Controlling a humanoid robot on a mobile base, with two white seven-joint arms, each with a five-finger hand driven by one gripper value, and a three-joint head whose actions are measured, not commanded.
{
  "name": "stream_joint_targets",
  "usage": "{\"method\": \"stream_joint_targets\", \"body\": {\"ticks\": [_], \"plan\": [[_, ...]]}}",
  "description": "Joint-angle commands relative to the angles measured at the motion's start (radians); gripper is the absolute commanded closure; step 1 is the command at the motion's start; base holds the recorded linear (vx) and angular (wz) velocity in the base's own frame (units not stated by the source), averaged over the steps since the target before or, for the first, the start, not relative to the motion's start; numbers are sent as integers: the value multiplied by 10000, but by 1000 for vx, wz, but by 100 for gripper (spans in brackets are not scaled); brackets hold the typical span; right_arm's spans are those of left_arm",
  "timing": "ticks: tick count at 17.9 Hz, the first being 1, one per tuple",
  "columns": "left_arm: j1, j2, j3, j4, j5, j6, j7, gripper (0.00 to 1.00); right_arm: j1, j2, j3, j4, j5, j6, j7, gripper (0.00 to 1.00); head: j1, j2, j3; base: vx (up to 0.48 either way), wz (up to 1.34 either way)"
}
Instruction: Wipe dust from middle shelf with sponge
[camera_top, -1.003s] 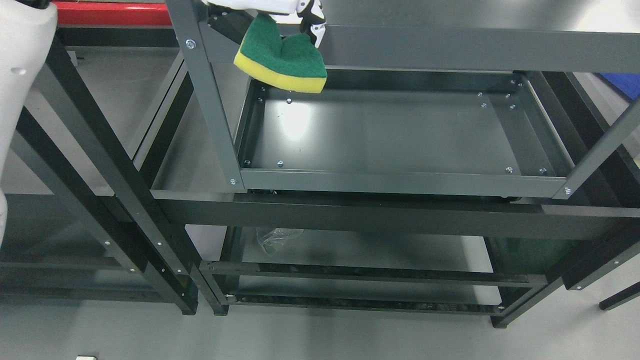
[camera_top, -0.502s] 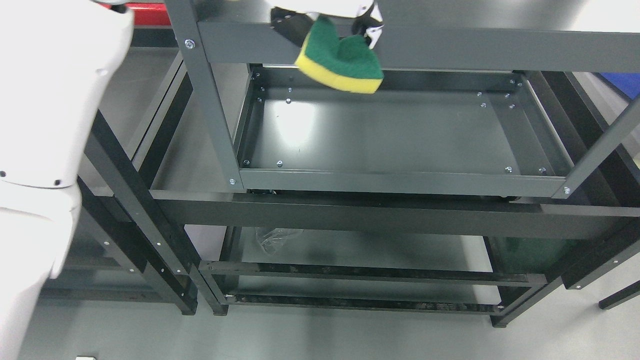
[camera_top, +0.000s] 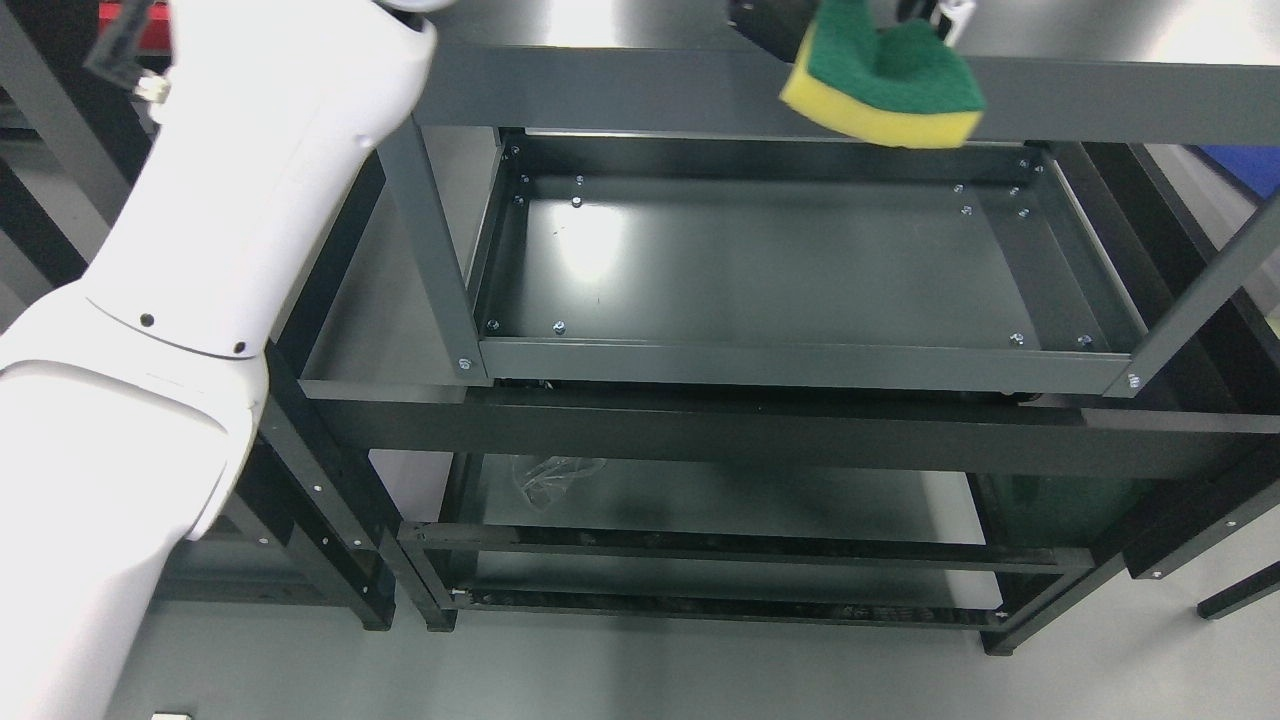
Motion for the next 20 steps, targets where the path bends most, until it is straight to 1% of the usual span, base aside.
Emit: {"method": "stream_joint_targets", "body": {"ticks": [1, 3, 6, 9, 12, 15, 17, 20], "plan": [[-149, -809, -3154, 467, 1039, 1244, 544, 98, 0, -175, -1, -175, 0, 8, 3, 0, 0, 0, 0, 0, 0], [-164, -809, -3936, 359, 2111, 1950, 713, 98, 0, -175, -1, -175, 0, 8, 3, 0, 0, 0, 0, 0, 0], [-149, -809, -4231, 282, 2942, 2459, 850, 98, 0, -175, -1, -175, 0, 8, 3, 0, 0, 0, 0, 0, 0], [-149, -809, -4598, 21, 4444, 3317, 2075, 98, 0, -175, -1, -175, 0, 8, 3, 0, 0, 0, 0, 0, 0], [-118, -809, -5042, -239, 5502, 3319, 2430, 98, 0, -175, -1, -175, 0, 8, 3, 0, 0, 0, 0, 0, 0], [-72, -809, -5901, -667, 7143, 3319, 2738, 97, 0, -175, -1, -175, 0, 8, 3, 0, 0, 0, 0, 0, 0], [50, -809, -6406, -898, 7698, 3288, 2799, 96, 0, -175, -1, -175, 0, 8, 3, 0, 0, 0, 0, 0, 0], [1579, -809, -6701, -1282, 7839, 3257, 2815, 94, 0, -175, 14, -175, 0, 8, 3, 0, 0, 0, 0, 0, 0]]}}
